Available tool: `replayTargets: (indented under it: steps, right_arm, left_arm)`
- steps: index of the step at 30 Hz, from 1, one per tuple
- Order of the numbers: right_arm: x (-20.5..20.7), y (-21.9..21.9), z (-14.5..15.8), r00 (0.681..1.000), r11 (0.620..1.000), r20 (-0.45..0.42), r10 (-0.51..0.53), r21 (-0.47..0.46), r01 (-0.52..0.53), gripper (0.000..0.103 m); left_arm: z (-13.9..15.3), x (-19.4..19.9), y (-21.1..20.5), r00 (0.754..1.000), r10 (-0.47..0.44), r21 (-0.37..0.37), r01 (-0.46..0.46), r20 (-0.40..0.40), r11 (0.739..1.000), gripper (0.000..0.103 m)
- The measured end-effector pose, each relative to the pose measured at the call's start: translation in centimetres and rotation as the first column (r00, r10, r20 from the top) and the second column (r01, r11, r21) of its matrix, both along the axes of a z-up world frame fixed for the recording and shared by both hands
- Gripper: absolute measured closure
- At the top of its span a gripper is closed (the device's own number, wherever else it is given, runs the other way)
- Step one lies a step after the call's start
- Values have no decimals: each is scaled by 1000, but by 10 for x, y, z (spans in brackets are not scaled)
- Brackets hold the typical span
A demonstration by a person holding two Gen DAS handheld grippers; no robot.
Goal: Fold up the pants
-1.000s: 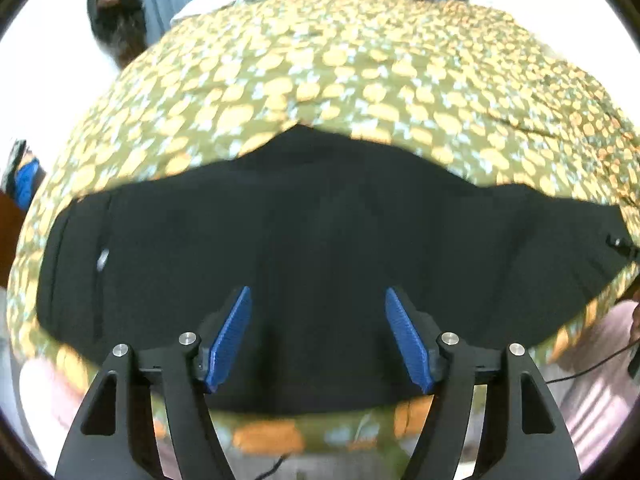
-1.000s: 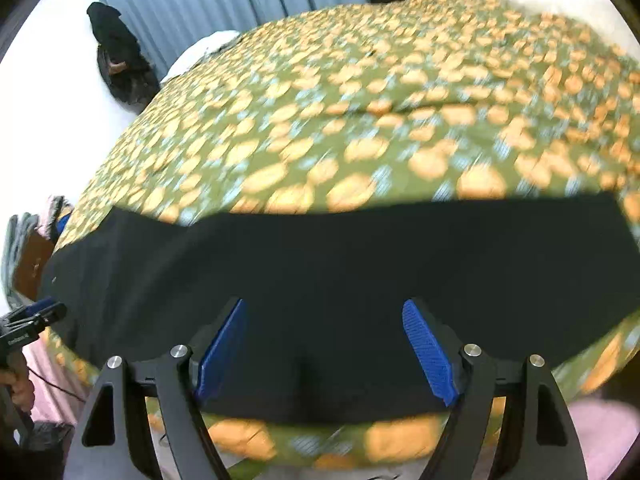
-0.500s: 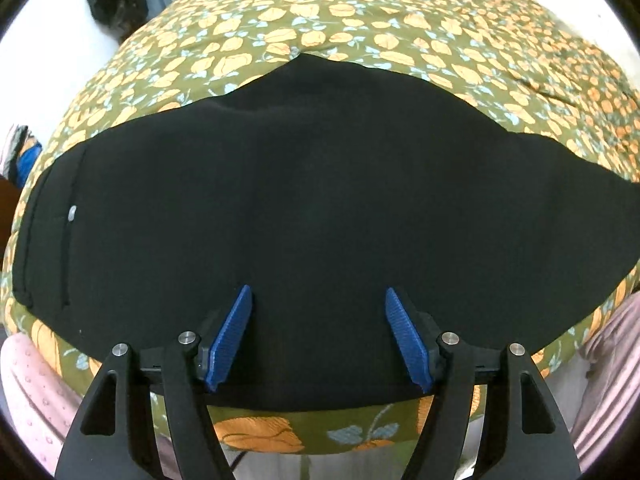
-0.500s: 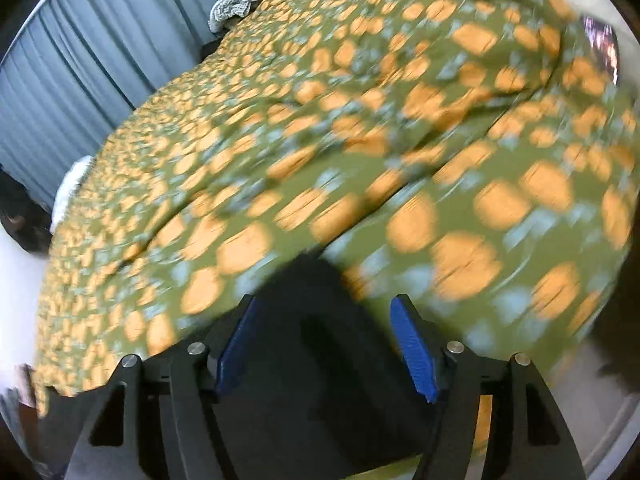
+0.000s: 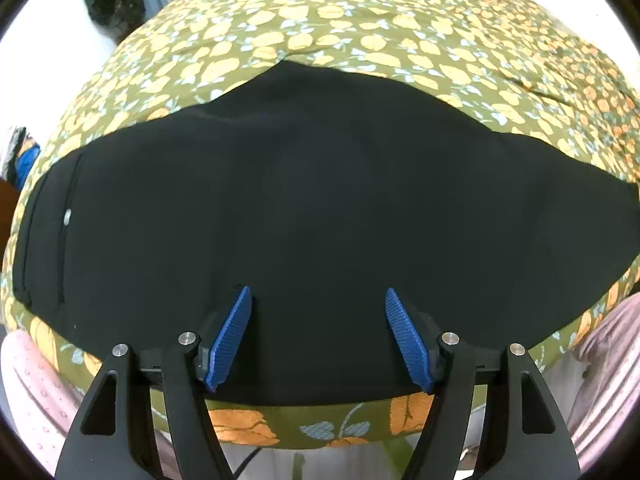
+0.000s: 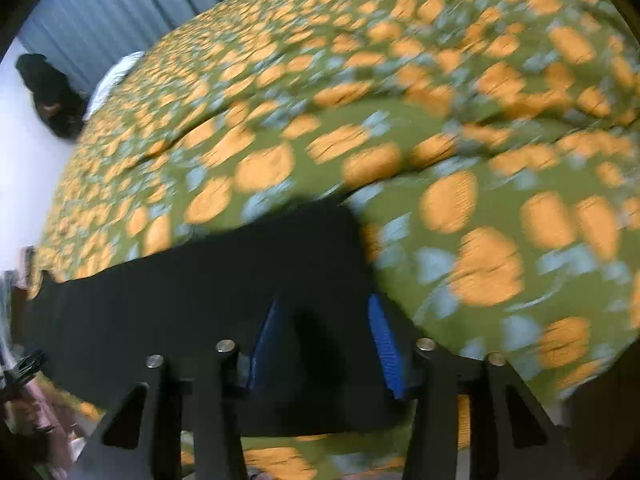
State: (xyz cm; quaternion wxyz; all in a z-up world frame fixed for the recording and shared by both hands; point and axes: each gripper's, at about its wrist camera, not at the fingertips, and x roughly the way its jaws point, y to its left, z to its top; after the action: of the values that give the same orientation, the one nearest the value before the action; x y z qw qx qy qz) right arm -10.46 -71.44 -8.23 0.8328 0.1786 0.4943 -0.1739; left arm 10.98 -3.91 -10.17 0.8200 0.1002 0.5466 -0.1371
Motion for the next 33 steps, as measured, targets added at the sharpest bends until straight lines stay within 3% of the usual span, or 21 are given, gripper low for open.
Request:
replayTargets:
  steps: [2, 8, 11, 13, 16, 20, 22, 24, 25, 29, 33]
  right_arm:
    - [2, 0, 0, 999, 997, 30, 39, 59, -40, 36]
    - [8, -14, -33, 1000, 985, -9, 26, 169, -24, 37]
    - [-5, -18, -30, 998, 967, 54, -10, 256, -4, 38]
    - [-10, -15, -25, 991, 939, 131, 12, 338, -56, 38]
    - [-8, -4, -22, 980, 910, 180, 85, 386, -150, 38]
    - [-6, -11, -33, 995, 932, 92, 29, 357, -60, 39]
    - [-4, -10, -37, 997, 936, 73, 25, 347, -49, 50]
    - [-5, -6, -36, 996, 935, 75, 39, 350, -63, 76]
    - [-8, -6, -33, 996, 934, 82, 39, 351, -66, 81]
    - [-15, 18, -5, 971, 897, 237, 18, 426, -120, 86]
    - [4, 89, 23, 908, 810, 413, 67, 509, -291, 86]
  left_arm:
    - [-3, 1, 3, 1000, 15, -1, -15, -12, 1000, 31]
    - [-1, 1, 2, 1000, 15, 8, -15, -3, 1000, 31]
    - [-2, 1, 4, 1000, 21, 9, -21, -5, 1000, 30]
    - [-3, 1, 5, 1000, 25, 8, -25, -5, 1000, 29]
    - [-4, 1, 3, 1000, 24, 15, -24, -2, 1000, 26]
    - [-5, 2, -2, 1000, 15, 29, -15, 3, 999, 24]
    - [-4, 2, -2, 1000, 13, 28, -13, 3, 1000, 24]
    - [-4, 1, 1, 1000, 19, 19, -18, -1, 1000, 24]
    - [-4, 1, 3, 1000, 23, 15, -23, -2, 1000, 24]
    - [-4, 2, 6, 1000, 30, 1, -30, -1, 1000, 24]
    - [-5, 2, 5, 1000, 27, -13, -27, 6, 1000, 23]
